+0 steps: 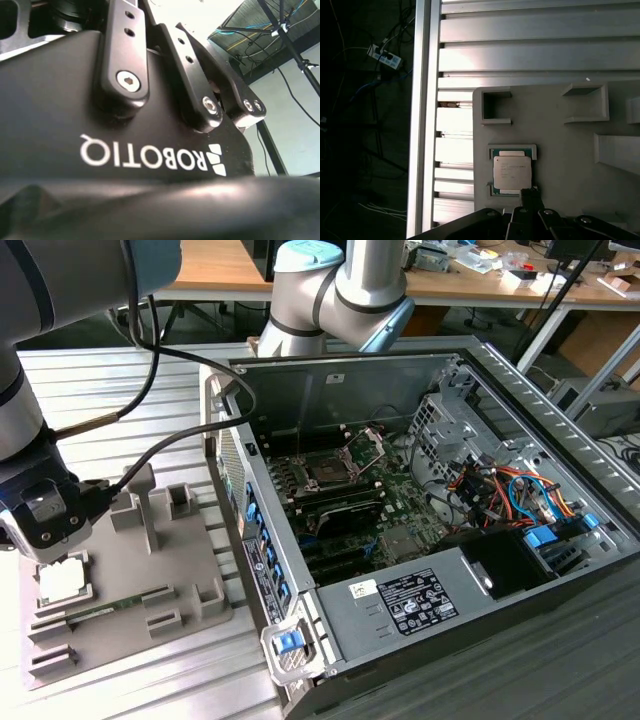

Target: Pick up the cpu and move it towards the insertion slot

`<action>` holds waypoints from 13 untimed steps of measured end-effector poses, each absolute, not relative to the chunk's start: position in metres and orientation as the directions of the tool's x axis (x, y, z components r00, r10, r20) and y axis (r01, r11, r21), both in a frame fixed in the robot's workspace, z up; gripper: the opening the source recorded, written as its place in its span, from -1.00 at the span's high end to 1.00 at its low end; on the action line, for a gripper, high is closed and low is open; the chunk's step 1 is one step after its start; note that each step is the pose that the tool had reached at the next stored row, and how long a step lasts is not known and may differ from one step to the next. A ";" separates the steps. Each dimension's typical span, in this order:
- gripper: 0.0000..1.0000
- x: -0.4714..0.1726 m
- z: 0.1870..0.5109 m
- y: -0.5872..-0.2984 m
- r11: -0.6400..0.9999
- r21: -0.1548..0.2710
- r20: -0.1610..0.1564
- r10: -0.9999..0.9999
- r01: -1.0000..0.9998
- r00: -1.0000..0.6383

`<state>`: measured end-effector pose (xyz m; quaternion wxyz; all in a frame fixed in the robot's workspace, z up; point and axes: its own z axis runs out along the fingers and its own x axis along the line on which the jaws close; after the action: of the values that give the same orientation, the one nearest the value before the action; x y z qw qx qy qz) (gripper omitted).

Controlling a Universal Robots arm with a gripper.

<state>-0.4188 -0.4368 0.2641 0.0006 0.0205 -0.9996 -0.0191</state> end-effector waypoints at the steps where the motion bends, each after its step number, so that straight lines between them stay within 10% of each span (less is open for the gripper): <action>1: 0.79 -0.419 0.264 -0.437 0.998 0.038 0.000 -0.041 -0.041 -0.999; 13: 0.79 -0.419 0.258 -0.437 0.998 0.038 0.001 -0.041 -0.041 -0.999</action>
<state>-0.4188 -0.4368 0.2582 0.0007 0.0205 -0.9996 -0.0191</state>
